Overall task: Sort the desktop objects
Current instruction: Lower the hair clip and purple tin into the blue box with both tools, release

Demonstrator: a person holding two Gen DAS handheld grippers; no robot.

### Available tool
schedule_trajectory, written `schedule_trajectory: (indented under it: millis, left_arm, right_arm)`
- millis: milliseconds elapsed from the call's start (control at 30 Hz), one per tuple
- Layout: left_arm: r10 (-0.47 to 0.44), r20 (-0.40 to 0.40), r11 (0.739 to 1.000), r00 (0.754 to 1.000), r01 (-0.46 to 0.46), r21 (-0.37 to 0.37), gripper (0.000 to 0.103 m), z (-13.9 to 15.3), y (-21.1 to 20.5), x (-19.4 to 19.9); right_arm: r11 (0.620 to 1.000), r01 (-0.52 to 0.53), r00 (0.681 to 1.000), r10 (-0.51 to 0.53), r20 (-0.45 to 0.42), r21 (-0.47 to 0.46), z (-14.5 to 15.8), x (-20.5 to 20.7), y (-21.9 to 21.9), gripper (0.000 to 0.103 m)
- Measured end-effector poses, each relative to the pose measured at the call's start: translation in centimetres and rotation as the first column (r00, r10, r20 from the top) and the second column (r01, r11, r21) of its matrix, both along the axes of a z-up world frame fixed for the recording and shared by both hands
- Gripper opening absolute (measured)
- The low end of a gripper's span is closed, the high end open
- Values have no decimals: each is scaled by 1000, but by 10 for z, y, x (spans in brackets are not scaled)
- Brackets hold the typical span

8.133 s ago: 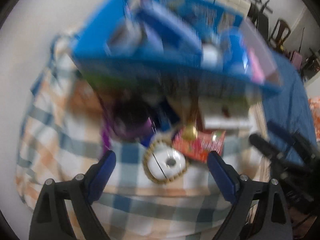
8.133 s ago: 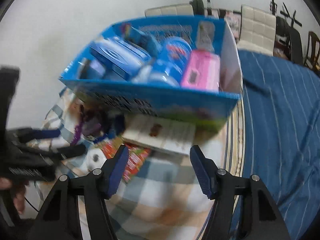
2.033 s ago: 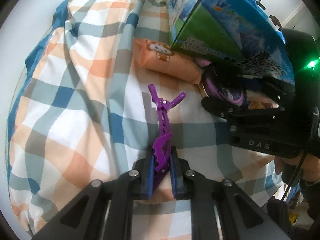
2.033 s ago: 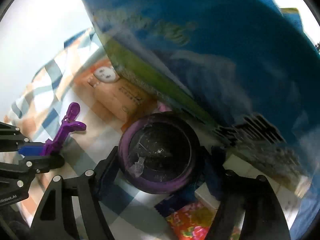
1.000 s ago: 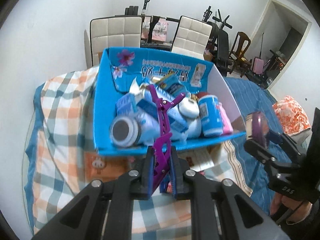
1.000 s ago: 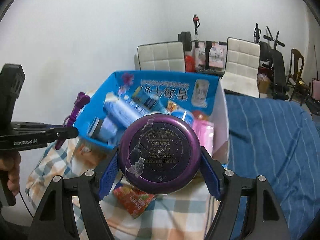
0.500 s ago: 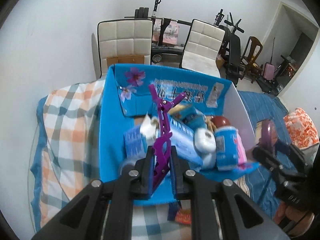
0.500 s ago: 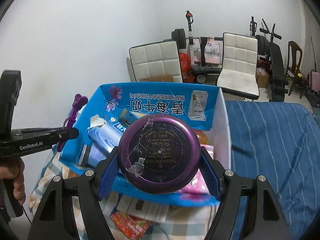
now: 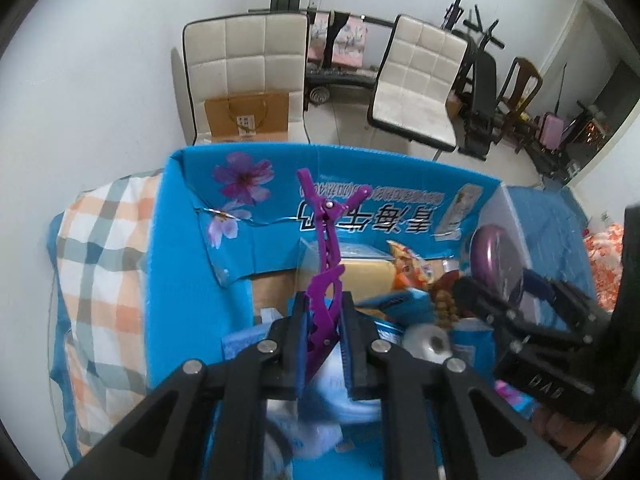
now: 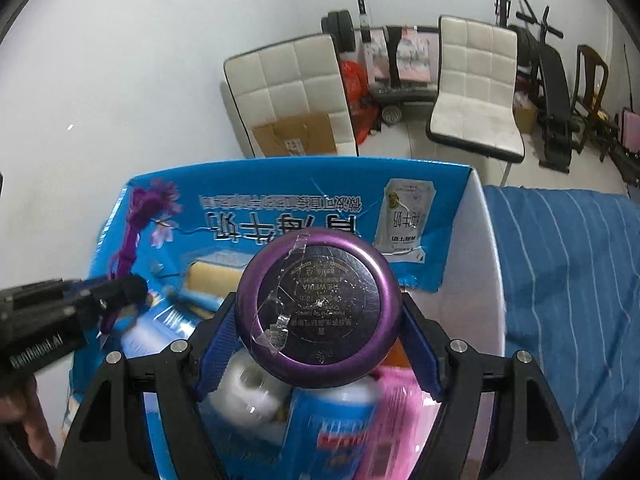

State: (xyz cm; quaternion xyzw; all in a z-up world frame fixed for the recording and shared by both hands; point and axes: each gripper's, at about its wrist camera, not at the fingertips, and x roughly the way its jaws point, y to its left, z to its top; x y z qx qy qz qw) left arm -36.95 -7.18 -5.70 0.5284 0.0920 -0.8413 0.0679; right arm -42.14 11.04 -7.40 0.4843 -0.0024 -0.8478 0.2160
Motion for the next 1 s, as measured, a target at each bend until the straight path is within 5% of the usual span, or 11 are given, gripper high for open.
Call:
schedule_trajectory:
  millis: [233,333,400,467,500,700,1000]
  left_arm:
    - [16,18,1000,1000,-15,-4,30,-21,-4,-9]
    - [36,19,999,999,-35,-30,60,-27,-3,-6]
    - [60,14,997,998,-59,-54,92,-29,-6,-4]
    - [109,46,993,993,-107,-52,103,-37,-15,-4]
    - [127,45,992,991,-126,-5,103,-41,-20,-1]
    - [145,-1,985,989,-144,-95,103,-45,-9,2]
    - [153,0,984,988,-152,-89,103,-47,-10,5]
  right_arm:
    - [995,-44,999,42,29,89,-16,-12,-13,77]
    - [997,-20,998,15,62,75,-24,-13,-10,77]
    - [999,11,996,-15,91,41,-27,-16,-5,77]
    - [999,17,997,-20,77,41,-27,-16,-6,77]
    - [999,18,997,-21,72,45,-27,-14,-7,77]
    - [999,26,998,-28,62,48,-26,-10,-6,78]
    - [998,38,998,-41,54,56,-27,-8,-3,78]
